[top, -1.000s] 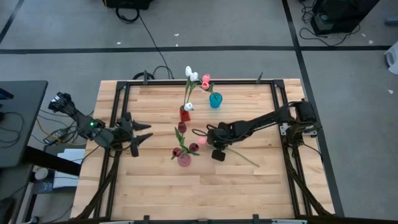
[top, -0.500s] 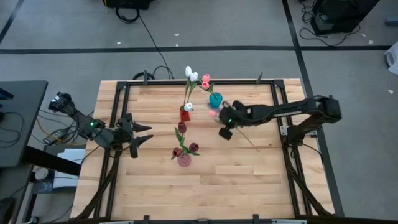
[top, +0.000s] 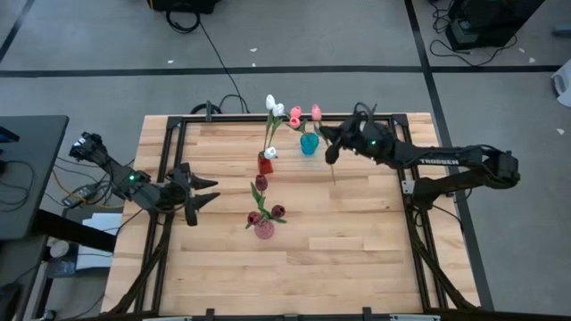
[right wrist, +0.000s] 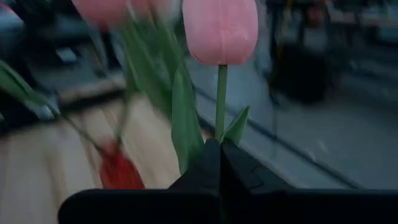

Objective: Sort flowers into vase by color
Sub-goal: Put the pink tulip into the blue flower vase

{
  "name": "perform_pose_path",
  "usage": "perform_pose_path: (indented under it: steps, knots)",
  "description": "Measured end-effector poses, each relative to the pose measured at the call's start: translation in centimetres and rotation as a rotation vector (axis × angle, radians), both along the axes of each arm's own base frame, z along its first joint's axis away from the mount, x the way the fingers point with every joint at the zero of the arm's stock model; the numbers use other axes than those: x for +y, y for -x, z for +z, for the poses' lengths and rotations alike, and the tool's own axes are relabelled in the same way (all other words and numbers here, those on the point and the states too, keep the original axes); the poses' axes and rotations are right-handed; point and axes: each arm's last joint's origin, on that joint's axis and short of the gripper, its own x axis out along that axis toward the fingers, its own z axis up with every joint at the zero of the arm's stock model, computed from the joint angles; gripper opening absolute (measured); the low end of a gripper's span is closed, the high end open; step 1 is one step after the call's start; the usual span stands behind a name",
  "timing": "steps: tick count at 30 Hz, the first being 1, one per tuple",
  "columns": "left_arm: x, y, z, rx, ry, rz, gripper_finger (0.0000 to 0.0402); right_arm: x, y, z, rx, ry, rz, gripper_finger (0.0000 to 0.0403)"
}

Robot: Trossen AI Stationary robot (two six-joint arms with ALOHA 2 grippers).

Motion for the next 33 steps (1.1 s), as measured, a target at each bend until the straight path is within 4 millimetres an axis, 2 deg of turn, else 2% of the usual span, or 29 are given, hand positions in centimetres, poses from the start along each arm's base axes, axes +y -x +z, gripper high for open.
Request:
perform_pose_path:
  steps: [8,14,22,28,33]
  knots:
    - [0.0,-0.1,0.4,-0.038,0.006,0.012,0.0182,-1.8,0.8,3.4,-0.243,0.258,-0.027,0.0007]
    - [0.1,-0.1,0.5,-0.047,0.005,0.043,0.0182,-2.5,1.5,4.8,-0.37,0.339,-0.026,0.0007]
    - [0.2,0.0,0.5,-0.054,0.001,0.077,0.0182,-3.1,1.2,4.8,-0.417,0.41,-0.034,0.0007]
    - [0.3,0.0,0.6,-0.061,-0.005,0.116,0.0182,-4.3,-0.8,3.6,-0.374,0.433,-0.034,0.0008]
    - [0.2,0.0,0.6,-0.061,-0.001,0.105,0.0182,-5.0,-2.0,3.3,-0.344,0.459,-0.031,0.0008]
